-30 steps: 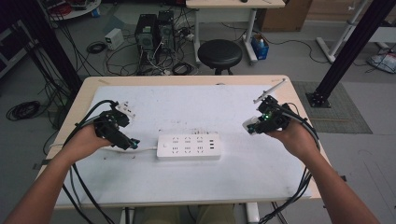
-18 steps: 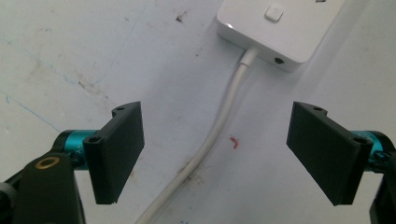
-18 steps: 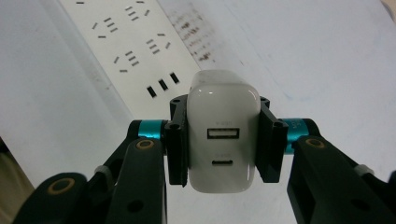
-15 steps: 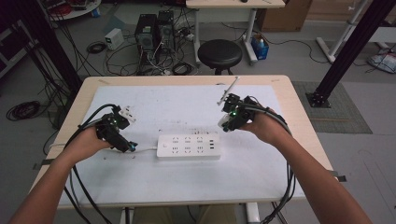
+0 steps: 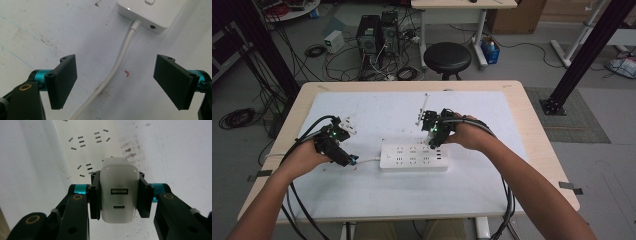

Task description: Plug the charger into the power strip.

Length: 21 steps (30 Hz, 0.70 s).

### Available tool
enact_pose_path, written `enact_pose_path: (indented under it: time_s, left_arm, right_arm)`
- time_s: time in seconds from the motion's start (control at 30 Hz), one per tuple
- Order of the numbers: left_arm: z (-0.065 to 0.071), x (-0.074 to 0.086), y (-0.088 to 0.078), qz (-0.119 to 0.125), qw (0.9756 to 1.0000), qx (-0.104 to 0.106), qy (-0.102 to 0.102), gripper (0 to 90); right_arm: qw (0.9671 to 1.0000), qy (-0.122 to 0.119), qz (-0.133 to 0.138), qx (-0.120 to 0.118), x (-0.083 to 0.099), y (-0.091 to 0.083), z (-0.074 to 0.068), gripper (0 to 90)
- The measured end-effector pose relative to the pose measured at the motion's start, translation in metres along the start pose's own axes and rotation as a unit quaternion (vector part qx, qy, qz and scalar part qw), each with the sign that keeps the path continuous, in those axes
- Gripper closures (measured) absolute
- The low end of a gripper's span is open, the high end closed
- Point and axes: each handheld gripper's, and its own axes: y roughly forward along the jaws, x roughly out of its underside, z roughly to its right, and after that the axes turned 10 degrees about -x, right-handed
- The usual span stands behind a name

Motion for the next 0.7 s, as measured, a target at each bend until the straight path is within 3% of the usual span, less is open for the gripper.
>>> enact_pose_path:
  time_s: [0.17, 0.57, 0.7]
  left_arm:
    - [0.000, 0.001, -0.001, -0.002, 1.0000, -0.004, 0.000, 19.0]
    - [0.002, -0.001, 0.006, -0.007, 1.0000, 0.000, 0.006, 19.0]
    - [0.002, 0.001, 0.006, -0.007, 1.0000, 0.000, 0.004, 19.0]
  right_arm:
    - [0.9988, -0.045, -0.018, 0.000, -0.010, 0.015, -0.005, 61.9]
    - [0.9959, -0.074, -0.051, -0.009, -0.020, 0.030, -0.003, 61.9]
    - [0.9924, -0.096, -0.077, -0.009, -0.028, 0.035, -0.003, 61.9]
